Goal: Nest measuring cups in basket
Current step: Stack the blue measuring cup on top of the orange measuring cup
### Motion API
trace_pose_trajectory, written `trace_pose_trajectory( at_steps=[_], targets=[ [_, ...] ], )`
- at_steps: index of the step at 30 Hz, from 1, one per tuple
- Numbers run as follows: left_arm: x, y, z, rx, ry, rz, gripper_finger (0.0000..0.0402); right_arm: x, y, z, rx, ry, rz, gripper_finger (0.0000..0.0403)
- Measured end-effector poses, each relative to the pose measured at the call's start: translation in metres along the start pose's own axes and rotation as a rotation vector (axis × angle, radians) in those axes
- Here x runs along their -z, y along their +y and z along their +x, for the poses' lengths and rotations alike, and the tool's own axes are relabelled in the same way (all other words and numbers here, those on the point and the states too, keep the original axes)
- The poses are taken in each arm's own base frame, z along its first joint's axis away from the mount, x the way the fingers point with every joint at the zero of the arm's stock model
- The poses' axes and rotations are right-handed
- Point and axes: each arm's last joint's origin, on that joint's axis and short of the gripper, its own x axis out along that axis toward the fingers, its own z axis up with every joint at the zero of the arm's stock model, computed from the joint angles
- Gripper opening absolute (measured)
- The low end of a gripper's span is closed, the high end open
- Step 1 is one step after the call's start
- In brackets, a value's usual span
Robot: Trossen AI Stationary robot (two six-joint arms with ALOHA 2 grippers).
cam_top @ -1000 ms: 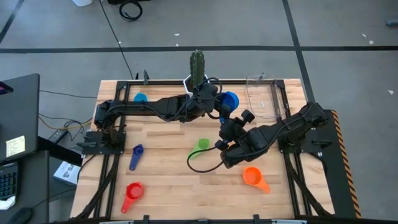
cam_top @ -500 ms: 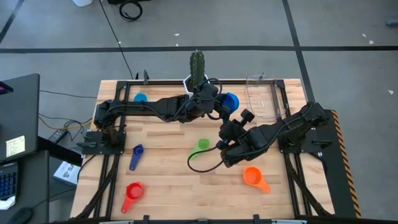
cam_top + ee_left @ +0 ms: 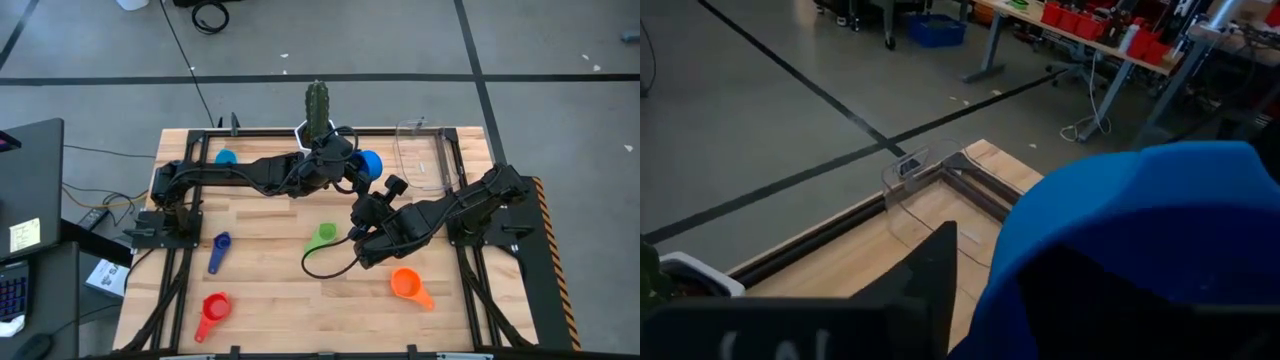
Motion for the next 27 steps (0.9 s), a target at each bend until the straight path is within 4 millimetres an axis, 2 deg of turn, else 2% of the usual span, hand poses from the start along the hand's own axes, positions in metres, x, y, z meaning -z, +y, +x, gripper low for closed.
trace_pose_trajectory(
  at_steps=[5,9,17,27],
  targets=[
    [-0.005,0.001,-0.004,-0.005,-0.013,0.094,0.0112,0.001,0.000,0.000,0.003,0.004,-0.018,0.0012],
    [-0.017,0.003,-0.017,0.016,-0.036,0.193,0.0113,0.002,0.000,-0.004,0.012,-0.012,-0.019,0.0012],
    [-0.034,0.009,-0.036,0.029,-0.061,0.219,0.0114,0.002,0.000,-0.005,0.025,-0.031,-0.017,0.0012],
    [-0.034,0.010,-0.040,0.019,-0.050,0.287,0.0114,0.003,-0.001,-0.011,0.013,-0.048,-0.021,0.0012]
  ],
)
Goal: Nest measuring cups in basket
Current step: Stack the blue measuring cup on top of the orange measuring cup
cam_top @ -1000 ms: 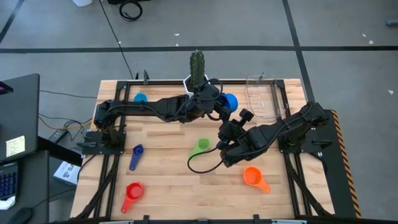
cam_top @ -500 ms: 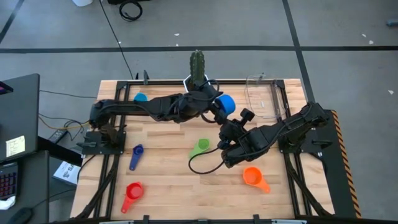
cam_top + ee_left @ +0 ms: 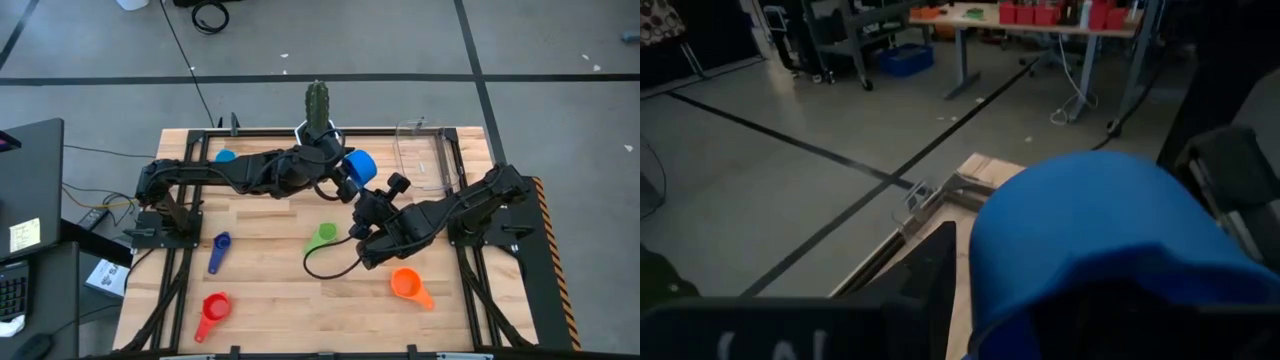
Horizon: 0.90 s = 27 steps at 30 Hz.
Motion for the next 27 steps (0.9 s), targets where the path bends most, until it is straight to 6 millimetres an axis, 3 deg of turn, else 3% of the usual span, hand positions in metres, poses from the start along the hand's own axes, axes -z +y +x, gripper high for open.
trace_pose_trajectory(
  at_steps=[12,20,27],
  targets=[
    [-0.0001,0.0007,0.0001,-0.007,0.001,0.148,0.0114,0.0014,0.0022,-0.0060,-0.023,-0.009,0.000,0.0012],
    [0.0004,-0.0054,-0.0055,0.003,0.001,0.424,0.0114,0.0020,0.0029,-0.0076,-0.029,-0.010,-0.004,0.0012],
    [0.0005,-0.0078,-0.0073,0.013,-0.002,0.452,0.0114,0.0024,0.0034,-0.0088,-0.031,-0.013,-0.006,0.0012]
  ],
)
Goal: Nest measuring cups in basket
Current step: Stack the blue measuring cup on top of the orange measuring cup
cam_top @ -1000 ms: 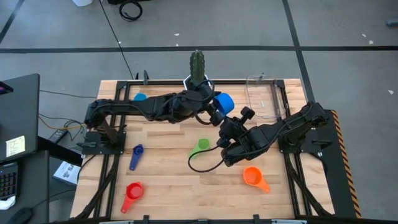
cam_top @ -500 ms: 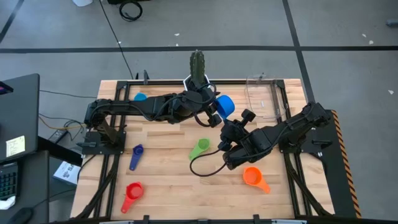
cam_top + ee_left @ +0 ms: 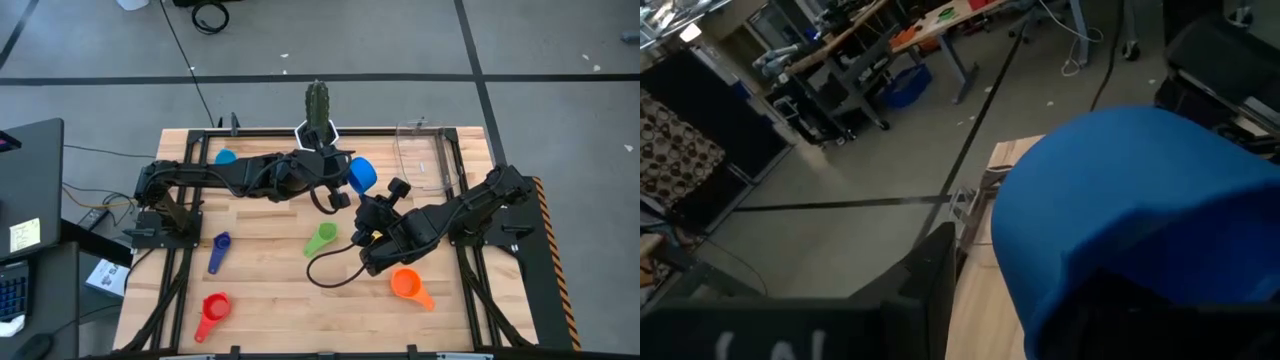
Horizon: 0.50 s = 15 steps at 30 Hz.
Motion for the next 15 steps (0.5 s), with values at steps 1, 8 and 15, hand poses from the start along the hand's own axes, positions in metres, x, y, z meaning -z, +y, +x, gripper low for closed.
trace_pose_trajectory(
  at_steps=[1,8,15],
  targets=[
    [0.000,0.000,0.000,0.000,0.000,0.000,0.0114,0.000,0.000,0.000,0.000,0.000,0.000,0.0012],
    [-0.001,-0.002,-0.001,0.007,-0.003,-0.024,0.0130,0.000,0.000,0.000,0.002,-0.001,-0.007,0.0012],
    [-0.005,-0.012,-0.018,0.050,-0.011,0.050,0.0146,0.002,-0.001,0.000,0.004,0.013,-0.023,0.0011]
  ],
)
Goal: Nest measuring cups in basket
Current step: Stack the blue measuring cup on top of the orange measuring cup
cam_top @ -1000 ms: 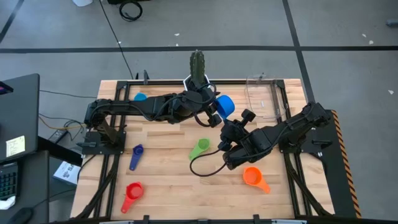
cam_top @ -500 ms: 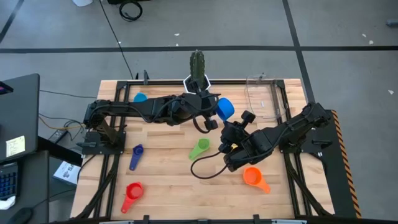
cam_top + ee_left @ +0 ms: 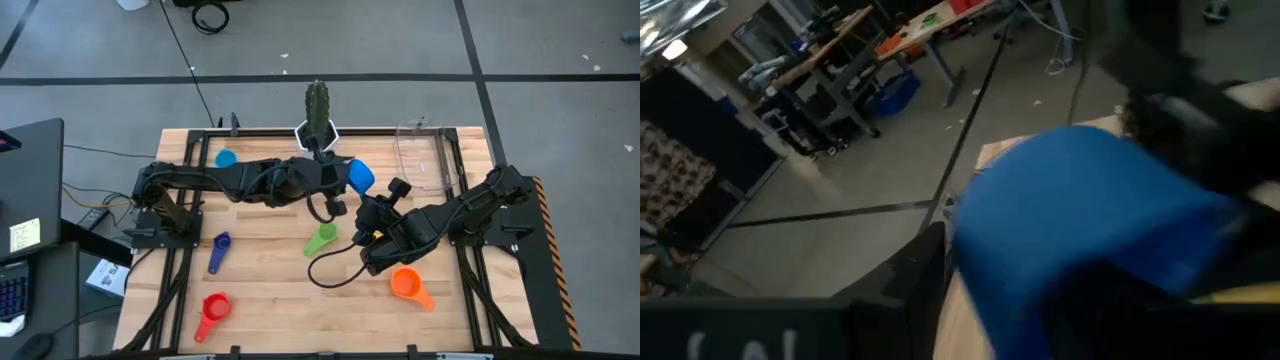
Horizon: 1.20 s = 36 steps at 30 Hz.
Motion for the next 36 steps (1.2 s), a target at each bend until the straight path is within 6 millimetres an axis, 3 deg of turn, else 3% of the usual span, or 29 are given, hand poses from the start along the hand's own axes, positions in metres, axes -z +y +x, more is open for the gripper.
trace_pose_trajectory(
  at_steps=[19,29,36],
  targets=[
    [0.008,-0.014,-0.020,0.078,0.104,0.090,0.0146,0.003,-0.002,-0.001,0.008,0.017,-0.028,0.0011],
    [0.004,-0.022,-0.047,-0.080,0.145,0.155,0.0146,0.003,-0.010,-0.004,0.005,0.019,0.007,0.0011],
    [0.001,-0.019,-0.072,-0.132,0.148,0.112,0.0146,0.003,-0.031,-0.019,-0.100,0.050,0.064,0.0011]
  ],
)
